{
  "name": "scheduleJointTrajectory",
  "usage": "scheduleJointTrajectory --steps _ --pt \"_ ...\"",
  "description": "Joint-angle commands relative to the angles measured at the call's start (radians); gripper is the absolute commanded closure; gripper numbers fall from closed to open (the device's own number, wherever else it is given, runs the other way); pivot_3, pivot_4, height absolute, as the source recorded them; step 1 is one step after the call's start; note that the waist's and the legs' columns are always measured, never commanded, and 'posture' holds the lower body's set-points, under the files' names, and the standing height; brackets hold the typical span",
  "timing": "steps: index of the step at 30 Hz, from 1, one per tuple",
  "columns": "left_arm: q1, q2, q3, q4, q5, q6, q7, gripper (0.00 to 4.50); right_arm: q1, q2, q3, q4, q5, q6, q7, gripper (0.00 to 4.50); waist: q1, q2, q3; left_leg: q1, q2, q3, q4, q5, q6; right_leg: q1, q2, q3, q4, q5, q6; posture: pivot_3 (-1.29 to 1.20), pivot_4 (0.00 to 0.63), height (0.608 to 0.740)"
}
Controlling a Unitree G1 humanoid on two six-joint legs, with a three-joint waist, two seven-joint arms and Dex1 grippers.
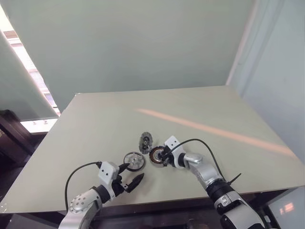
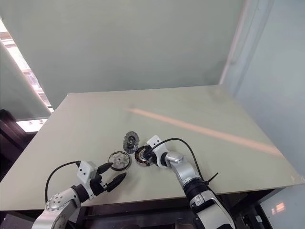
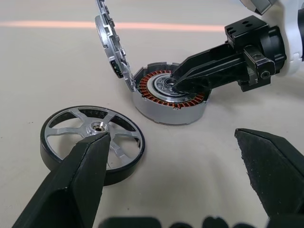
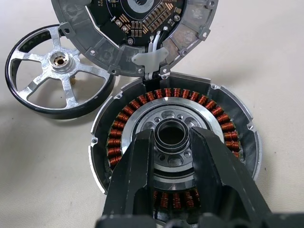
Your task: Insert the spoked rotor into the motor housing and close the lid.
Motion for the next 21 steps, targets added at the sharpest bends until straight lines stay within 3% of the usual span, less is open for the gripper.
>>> scheduleJointTrajectory --steps 1,2,3,4,12,19,21 --pt "0.0 0.007 0.022 -0.046 -0.005 -0.013 0.005 0.0 -0.021 0.002 0.001 0.0 -0.01 0.006 0.01 3.7 0.0 0.0 0.0 0.0 0.0 0.0 0.0 0.0 0.0 0.0 0.0 0.0 0.0 0.0 0.0 0.0 0.0 0.74" --pt "0.003 0.008 0.022 -0.048 -0.005 -0.013 0.005 0.0 -0.021 0.001 0.003 -0.002 -0.011 0.014 0.015 3.7 0.0 0.0 0.0 0.0 0.0 0.0 0.0 0.0 0.0 0.0 0.0 0.0 0.0 0.0 0.0 0.0 0.0 0.74" --pt "0.005 0.008 0.022 -0.05 -0.006 -0.013 0.006 0.0 -0.02 -0.001 0.005 -0.004 -0.012 0.021 0.021 2.95 0.0 0.0 0.0 0.0 0.0 0.0 0.0 0.0 0.0 0.0 0.0 0.0 0.0 0.0 0.0 0.0 0.0 0.74" --pt "0.007 0.008 0.022 -0.052 -0.006 -0.012 0.006 0.0 -0.019 -0.001 0.006 -0.005 -0.013 0.022 0.024 2.79 0.0 0.0 0.0 0.0 0.0 0.0 0.0 0.0 0.0 0.0 0.0 0.0 0.0 0.0 0.0 0.0 0.0 0.74" --pt "0.013 0.011 0.02 -0.06 -0.006 -0.006 0.006 0.0 -0.003 0.007 -0.024 -0.047 0.015 0.027 0.03 0.04 0.001 0.0 0.0 0.0 0.0 0.0 0.001 0.0 0.0 0.0 0.0 0.0 0.0 0.0 -0.001 0.0 0.0 0.74" --pt "0.004 0.012 0.017 -0.056 -0.005 -0.001 0.005 0.0 0.014 0.001 -0.048 -0.18 0.057 0.091 0.059 0.04 0.001 0.0 0.0 -0.001 0.0 0.0 -0.001 0.0 0.0 -0.001 0.0 0.001 0.0 0.0 -0.001 0.0 0.0 0.74" --pt "0.001 0.013 0.017 -0.054 -0.005 -0.001 0.005 0.0 0.021 -0.001 -0.053 -0.208 0.063 0.097 0.058 0.42 0.001 0.0 0.0 -0.001 0.0 0.001 0.0 0.0 0.0 -0.001 0.0 0.001 0.0 0.0 -0.001 0.0 0.0 0.74"
